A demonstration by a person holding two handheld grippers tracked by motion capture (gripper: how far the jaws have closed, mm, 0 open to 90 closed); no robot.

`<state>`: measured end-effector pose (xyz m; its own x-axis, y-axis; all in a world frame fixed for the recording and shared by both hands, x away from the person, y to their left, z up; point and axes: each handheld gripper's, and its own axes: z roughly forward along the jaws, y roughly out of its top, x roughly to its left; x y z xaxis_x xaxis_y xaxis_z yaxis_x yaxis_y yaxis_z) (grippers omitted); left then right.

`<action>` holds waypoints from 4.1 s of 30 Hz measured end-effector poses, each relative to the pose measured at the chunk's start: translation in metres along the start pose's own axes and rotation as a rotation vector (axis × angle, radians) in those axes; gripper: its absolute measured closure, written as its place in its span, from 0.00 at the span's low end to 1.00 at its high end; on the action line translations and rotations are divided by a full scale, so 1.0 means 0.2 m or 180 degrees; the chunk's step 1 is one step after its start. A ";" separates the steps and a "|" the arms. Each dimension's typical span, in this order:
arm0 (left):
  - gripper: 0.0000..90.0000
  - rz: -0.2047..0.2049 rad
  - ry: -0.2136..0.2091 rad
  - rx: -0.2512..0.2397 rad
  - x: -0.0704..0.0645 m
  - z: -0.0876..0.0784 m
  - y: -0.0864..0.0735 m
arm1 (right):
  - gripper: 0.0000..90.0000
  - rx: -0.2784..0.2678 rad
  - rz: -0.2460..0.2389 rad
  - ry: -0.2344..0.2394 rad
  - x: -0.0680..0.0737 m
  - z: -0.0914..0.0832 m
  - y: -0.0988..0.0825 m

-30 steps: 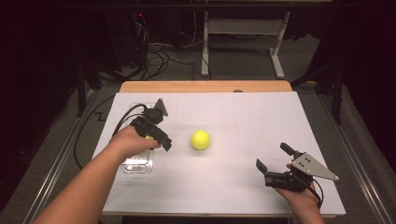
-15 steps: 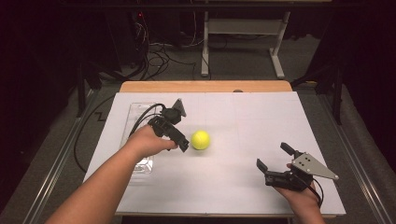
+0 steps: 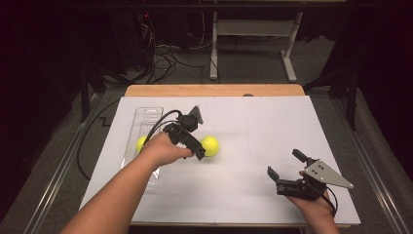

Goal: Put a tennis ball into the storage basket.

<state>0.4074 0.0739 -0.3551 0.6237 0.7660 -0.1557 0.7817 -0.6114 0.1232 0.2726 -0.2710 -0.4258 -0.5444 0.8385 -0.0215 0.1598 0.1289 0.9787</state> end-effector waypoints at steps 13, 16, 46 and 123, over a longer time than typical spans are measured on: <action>0.01 0.0083 -0.0052 -0.0008 -0.06 0.05 0.06 | 0.00 -0.0020 -0.0001 -0.0013 0.00 -0.01 0.00; 0.01 0.0092 -0.0054 0.0000 -0.07 0.06 0.08 | 0.00 -0.0021 -0.0007 -0.0011 0.00 -0.01 0.00; 0.01 -0.0128 -0.0173 -0.0096 0.01 0.17 0.23 | 0.00 -0.0048 0.0011 -0.0002 -0.01 -0.02 0.00; 0.30 -0.0021 -0.0149 -0.0129 0.01 0.28 0.25 | 0.00 -0.0057 0.0044 -0.0001 -0.01 -0.02 0.00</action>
<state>0.4476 0.0335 -0.4035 0.6187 0.7592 -0.2022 0.7857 -0.5972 0.1615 0.2708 -0.2755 -0.4244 -0.5419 0.8404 -0.0081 0.1526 0.1078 0.9824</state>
